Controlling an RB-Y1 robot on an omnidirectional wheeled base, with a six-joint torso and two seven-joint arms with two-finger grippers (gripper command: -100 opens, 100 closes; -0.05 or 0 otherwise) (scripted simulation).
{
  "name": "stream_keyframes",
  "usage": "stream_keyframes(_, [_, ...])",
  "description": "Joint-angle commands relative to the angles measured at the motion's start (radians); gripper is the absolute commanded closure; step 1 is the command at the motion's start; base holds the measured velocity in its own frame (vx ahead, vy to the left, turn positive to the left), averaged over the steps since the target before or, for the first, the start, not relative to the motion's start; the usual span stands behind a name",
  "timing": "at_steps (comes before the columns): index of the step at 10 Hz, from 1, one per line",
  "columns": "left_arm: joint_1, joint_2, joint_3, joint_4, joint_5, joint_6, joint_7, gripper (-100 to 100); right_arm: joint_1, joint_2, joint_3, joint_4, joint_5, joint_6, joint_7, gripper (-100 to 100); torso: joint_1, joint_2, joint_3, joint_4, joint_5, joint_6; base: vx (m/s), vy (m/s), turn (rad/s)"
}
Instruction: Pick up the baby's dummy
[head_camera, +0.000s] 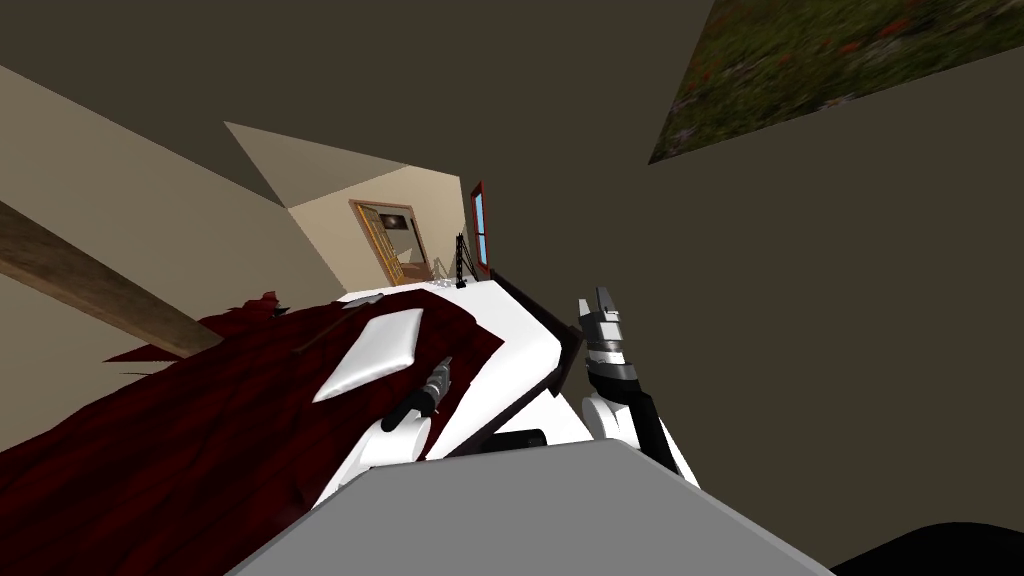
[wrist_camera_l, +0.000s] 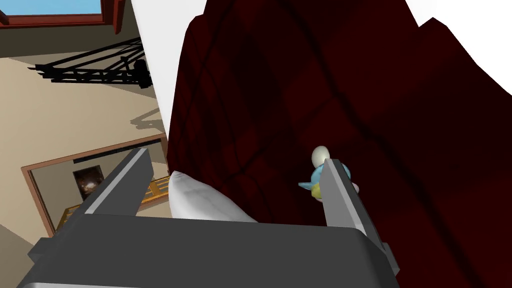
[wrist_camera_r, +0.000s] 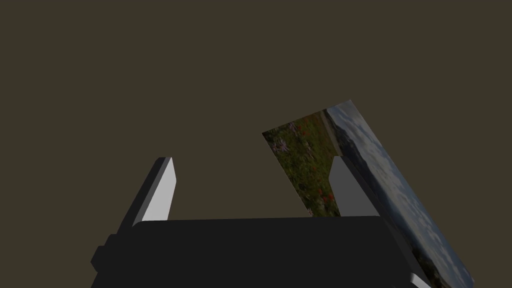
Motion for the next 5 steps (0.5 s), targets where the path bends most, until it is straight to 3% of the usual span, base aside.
stream_keyframes(1, [-0.01,0.007,0.003,0.03,0.004,0.016,0.0,-100,0.0,0.0,0.0,0.0,0.0,0.0,0.0,0,0.0,0.0,0.0,0.0,0.0,0.0,0.052,0.007,0.009])
stream_keyframes(4, [-0.042,0.021,0.011,0.094,0.002,0.101,0.004,-100,0.0,0.0,0.0,0.0,0.0,0.0,0.0,0,0.0,0.0,0.0,0.0,0.0,0.0,0.061,0.006,0.039])
stream_keyframes(5, [-0.042,0.021,0.011,0.094,0.002,0.102,0.004,-100,0.0,0.0,0.0,0.0,0.0,0.0,0.0,0,0.0,0.0,0.0,0.0,0.0,0.0,0.049,0.003,0.008])
